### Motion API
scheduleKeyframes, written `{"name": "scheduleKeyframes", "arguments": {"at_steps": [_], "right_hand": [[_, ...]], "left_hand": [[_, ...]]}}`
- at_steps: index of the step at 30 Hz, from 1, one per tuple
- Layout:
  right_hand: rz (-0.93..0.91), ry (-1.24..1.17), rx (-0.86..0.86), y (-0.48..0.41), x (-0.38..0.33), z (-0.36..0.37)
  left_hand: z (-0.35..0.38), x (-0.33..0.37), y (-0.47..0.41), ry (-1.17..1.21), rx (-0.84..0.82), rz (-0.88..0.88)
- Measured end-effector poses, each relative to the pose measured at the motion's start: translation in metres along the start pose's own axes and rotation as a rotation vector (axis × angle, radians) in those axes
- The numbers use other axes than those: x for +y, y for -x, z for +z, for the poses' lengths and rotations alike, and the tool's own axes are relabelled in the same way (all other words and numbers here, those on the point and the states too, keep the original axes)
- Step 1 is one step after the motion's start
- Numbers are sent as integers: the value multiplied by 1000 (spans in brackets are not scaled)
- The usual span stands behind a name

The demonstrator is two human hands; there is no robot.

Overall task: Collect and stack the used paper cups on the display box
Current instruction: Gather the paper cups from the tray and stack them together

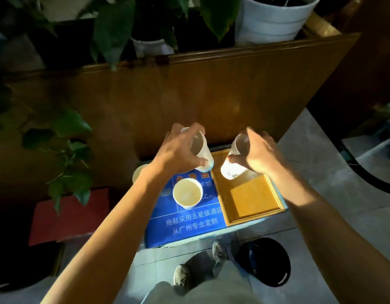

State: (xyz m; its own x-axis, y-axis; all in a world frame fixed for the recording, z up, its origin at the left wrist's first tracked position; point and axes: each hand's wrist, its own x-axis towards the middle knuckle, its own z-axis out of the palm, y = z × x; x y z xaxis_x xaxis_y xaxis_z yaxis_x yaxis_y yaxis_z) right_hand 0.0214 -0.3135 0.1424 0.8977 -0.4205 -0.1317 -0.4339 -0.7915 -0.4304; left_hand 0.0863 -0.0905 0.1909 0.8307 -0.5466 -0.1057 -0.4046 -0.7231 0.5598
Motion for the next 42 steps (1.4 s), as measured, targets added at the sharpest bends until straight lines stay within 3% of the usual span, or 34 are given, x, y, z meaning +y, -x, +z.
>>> {"name": "scheduleKeyframes", "arguments": {"at_steps": [8,14,27,37,42], "right_hand": [[-102,13,124,61,-69,-6],[-178,-46,56,92,-106,4],[-155,-85,-117,80,-102,79],[-80,31,-199,69,-91,93],[-177,94,-245,83,-97,78]], "left_hand": [[-54,-31,64,-39,147,-24],[-70,-61,87,-140,176,-75],[-27,-100,81,-222,-34,-223],[-15,-104,87,-202,-84,-263],[-13,-104,93,-208,-123,-262]]}}
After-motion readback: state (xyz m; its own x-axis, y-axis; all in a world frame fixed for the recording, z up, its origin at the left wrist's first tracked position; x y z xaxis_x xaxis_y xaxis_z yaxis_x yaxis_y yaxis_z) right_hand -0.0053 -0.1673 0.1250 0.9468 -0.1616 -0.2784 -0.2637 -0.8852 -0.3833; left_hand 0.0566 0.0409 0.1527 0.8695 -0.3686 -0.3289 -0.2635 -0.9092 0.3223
